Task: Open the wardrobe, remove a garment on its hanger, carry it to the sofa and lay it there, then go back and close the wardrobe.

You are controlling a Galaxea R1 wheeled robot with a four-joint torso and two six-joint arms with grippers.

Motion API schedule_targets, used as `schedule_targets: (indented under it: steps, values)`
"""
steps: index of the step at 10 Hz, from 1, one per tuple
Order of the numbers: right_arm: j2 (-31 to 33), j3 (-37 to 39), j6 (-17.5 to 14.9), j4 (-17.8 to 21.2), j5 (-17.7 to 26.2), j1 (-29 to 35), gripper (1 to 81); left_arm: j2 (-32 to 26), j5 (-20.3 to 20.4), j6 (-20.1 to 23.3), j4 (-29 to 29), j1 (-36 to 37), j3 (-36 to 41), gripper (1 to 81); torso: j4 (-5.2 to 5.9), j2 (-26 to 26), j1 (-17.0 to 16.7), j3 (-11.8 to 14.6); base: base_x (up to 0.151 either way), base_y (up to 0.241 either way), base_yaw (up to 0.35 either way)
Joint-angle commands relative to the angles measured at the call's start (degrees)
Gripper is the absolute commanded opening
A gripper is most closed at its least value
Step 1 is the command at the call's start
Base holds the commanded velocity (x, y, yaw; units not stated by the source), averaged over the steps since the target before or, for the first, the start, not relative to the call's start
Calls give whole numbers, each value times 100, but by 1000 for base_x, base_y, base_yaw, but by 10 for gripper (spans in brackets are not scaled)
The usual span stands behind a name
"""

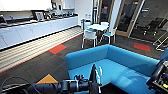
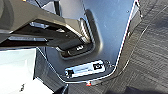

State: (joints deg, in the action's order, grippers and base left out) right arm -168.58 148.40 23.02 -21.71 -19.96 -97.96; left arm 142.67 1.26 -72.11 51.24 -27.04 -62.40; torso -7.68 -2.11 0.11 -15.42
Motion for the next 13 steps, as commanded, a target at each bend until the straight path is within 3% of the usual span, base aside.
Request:
schedule_targets:
  steps: [1,8,13]
  values:
    - [59,4,-8,-114,273,-26,811,-27,235,65,150,783,343,10,0,0,0,0,0,0,-284]
    - [33,4,-8,-105,273,-26,811,-150,243,48,150,783,343,10,0,0,0,0,0,0,-286]
    - [15,4,-8,-105,265,-18,811,-229,296,65,132,642,343,10,0,0,0,0,29,0,-61]
